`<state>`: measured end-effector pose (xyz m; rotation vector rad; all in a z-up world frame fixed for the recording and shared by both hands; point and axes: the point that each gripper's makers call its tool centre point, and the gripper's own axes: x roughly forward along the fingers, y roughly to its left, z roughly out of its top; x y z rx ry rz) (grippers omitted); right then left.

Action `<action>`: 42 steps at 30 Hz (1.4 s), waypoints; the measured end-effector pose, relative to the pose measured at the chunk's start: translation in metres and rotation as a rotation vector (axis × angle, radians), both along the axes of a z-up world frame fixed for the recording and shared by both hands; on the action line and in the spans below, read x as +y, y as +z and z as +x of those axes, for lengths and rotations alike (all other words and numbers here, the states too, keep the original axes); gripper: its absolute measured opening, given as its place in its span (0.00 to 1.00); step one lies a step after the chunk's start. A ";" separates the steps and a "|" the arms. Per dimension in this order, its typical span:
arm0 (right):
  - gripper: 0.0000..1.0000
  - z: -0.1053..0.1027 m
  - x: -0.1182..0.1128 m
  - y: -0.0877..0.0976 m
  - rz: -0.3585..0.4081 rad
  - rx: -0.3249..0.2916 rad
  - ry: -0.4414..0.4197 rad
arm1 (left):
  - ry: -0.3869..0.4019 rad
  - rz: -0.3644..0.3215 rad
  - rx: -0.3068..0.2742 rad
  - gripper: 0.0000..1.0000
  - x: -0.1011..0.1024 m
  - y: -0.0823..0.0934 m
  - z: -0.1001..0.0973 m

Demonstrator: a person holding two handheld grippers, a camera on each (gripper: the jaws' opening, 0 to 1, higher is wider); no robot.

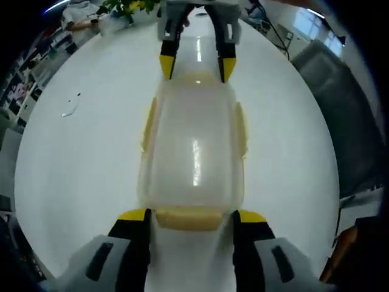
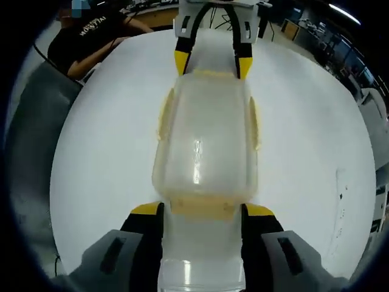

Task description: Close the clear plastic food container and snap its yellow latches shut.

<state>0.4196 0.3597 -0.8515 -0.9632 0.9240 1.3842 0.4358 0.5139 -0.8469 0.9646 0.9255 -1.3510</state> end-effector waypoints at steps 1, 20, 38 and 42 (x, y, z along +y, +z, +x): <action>0.48 0.000 0.000 0.000 -0.004 0.007 -0.009 | -0.004 0.002 0.000 0.49 0.000 0.000 0.000; 0.50 -0.001 -0.002 0.000 -0.070 0.006 -0.024 | 0.024 0.023 0.000 0.49 0.001 -0.001 0.004; 0.38 0.004 -0.002 0.001 -0.111 -0.003 -0.014 | 0.041 0.028 -0.001 0.49 0.003 -0.003 0.006; 0.37 0.000 -0.005 0.000 -0.134 -0.010 -0.029 | 0.038 0.024 0.001 0.35 0.004 -0.001 0.002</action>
